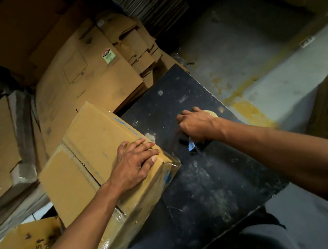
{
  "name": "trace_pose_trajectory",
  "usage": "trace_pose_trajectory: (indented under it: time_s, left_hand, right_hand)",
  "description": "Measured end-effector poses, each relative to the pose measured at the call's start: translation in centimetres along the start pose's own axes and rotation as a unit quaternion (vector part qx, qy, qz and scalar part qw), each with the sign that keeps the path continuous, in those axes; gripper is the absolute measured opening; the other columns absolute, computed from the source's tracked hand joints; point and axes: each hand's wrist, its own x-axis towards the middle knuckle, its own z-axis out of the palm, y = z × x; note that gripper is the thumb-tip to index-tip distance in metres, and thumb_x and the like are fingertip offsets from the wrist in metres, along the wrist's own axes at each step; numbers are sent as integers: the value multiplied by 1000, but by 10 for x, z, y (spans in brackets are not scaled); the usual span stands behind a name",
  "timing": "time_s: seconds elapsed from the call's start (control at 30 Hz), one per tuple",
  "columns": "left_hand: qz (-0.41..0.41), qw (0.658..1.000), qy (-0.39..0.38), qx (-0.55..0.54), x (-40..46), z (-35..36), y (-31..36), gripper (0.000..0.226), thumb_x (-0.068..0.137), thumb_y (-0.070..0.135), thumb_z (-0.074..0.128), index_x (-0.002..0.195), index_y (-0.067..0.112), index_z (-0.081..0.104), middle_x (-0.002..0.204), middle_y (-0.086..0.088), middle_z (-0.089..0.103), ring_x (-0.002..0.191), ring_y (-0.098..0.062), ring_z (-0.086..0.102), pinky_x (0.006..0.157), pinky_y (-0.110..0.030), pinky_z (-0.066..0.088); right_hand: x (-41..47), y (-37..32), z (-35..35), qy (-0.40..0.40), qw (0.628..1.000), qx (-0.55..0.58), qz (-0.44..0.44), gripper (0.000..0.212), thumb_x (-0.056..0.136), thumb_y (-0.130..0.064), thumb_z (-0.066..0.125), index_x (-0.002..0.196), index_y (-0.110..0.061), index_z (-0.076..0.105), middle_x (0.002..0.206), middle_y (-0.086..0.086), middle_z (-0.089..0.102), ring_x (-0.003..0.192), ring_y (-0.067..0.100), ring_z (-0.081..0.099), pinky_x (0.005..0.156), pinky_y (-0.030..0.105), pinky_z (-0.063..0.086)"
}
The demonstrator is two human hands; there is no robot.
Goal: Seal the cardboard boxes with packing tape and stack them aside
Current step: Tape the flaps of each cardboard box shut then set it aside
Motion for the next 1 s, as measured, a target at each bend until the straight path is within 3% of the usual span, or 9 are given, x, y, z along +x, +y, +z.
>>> trace_pose_trajectory:
  time_s: [0.1,0.2,0.27,0.37,0.5,0.57,0.67,0.8,1.0]
  left_hand:
    - [17,1000,5,-5,1,4,-2,47,103,59,35,131,41,68,148,15,58,148,-12,38,115,-60,24]
    - [26,999,16,-32,2,9,-4,51,101,65,33,133,42,66,150,14,56,150,-12,33,116,-60,20]
    - [29,997,37,-60,0,15,-6,51,101,65,32,132,43,66,149,13,56,151,-12,32,118,-58,16]
    - [43,994,63,-80,-2,26,-10,50,101,64,30,132,45,65,147,11,57,150,-13,31,119,-55,12]
    - [58,992,78,-84,0,36,-16,49,102,64,29,133,46,63,147,12,55,150,-11,29,120,-55,9]
    - [58,991,76,-90,-1,38,-18,47,103,63,30,132,47,63,147,13,55,150,-10,29,120,-57,8]
    - [64,991,78,-94,-3,39,-19,49,103,64,28,131,46,64,146,16,56,150,-9,28,120,-57,7]
    - [63,990,79,-96,-2,40,-20,53,101,68,25,131,46,63,146,16,55,150,-9,27,121,-57,6]
    - [58,991,81,-90,-2,42,-20,58,98,71,21,130,48,63,145,19,55,150,-6,27,121,-56,7]
  right_hand:
    - [-25,-37,23,102,974,202,23,59,83,-15,61,140,-27,61,134,5,57,126,26,54,95,42,49]
    - [-49,-86,64,168,881,434,85,80,75,2,56,149,-27,53,147,3,55,129,22,58,102,42,54]
    - [-58,-120,89,192,846,483,117,86,76,6,58,155,-25,45,155,0,49,128,6,55,103,32,54]
    - [-55,-177,120,176,877,412,173,102,81,5,64,165,-17,12,173,3,4,135,0,38,95,-1,36]
    - [-30,-233,149,242,855,406,214,112,84,-13,64,163,-26,-15,168,-3,-30,159,26,3,118,42,38]
    - [-25,-243,153,258,833,434,227,109,83,-29,59,163,-27,-14,169,-3,-28,159,26,1,120,48,35]
    - [-24,-247,152,315,799,440,263,97,81,-22,56,166,-24,10,173,-1,0,157,24,19,117,50,40]
    - [-26,-240,139,451,646,530,315,83,76,-26,47,158,-16,37,156,2,41,141,15,44,113,33,43]
    - [7,-259,146,380,740,470,295,100,85,-20,53,161,-39,-9,172,-7,-9,159,19,-2,126,54,21]
